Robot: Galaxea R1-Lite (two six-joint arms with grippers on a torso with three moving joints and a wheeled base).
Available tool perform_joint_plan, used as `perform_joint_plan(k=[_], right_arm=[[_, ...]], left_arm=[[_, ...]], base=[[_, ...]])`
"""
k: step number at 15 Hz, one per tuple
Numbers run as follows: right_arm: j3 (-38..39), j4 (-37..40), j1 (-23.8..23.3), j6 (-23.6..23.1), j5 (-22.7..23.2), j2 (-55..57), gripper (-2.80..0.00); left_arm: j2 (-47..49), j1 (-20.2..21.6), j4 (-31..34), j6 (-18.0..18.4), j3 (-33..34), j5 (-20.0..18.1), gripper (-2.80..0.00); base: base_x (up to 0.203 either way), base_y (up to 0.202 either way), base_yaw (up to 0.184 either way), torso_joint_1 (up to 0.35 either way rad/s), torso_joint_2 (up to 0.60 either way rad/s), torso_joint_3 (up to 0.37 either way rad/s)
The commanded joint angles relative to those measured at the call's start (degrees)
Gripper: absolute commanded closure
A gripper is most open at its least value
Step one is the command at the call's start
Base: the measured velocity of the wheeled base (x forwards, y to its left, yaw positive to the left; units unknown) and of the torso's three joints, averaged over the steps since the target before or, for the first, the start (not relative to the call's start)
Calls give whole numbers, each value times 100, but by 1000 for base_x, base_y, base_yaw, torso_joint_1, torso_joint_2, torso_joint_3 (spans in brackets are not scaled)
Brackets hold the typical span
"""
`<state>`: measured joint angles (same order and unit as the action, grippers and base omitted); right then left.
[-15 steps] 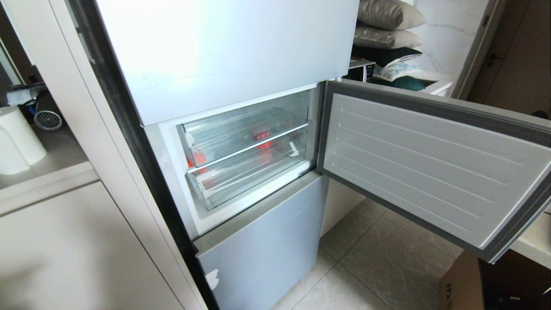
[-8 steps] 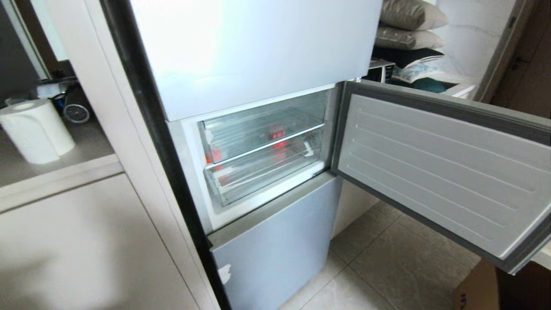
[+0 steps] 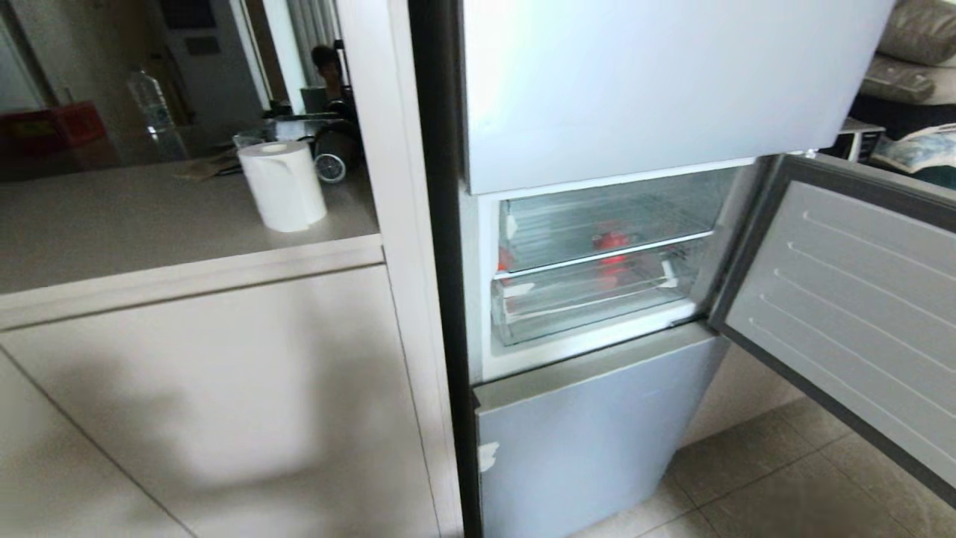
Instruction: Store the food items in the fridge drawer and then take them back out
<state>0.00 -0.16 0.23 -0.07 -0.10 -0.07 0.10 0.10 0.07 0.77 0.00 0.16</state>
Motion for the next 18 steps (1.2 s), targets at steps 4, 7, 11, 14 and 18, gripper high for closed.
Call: perform_joint_plan(k=[4,7,11,14,18], right_arm=[[0,-2,4,-1,1,-1,0],[0,-2,4,-9,1,-1,0],[0,-2,4,-19,1,-1,0],[-144,8,4,-95,-1,8,0],[-1120,78,8,49,111,1461,0]], left_arm=[[8,-1,1,2,0,2,0],[8,-1,1,2,0,2,0],[8,0,1,2,0,2,0],[8,4,1,2,0,2,0],[8,4,1,2,0,2,0]], base=[[0,-9,175,1,2,2],[1,-11,176,0,2,2],[0,-6,91,2,0,2],[0,0,0,0,0,0],[0,0,0,0,0,0]])
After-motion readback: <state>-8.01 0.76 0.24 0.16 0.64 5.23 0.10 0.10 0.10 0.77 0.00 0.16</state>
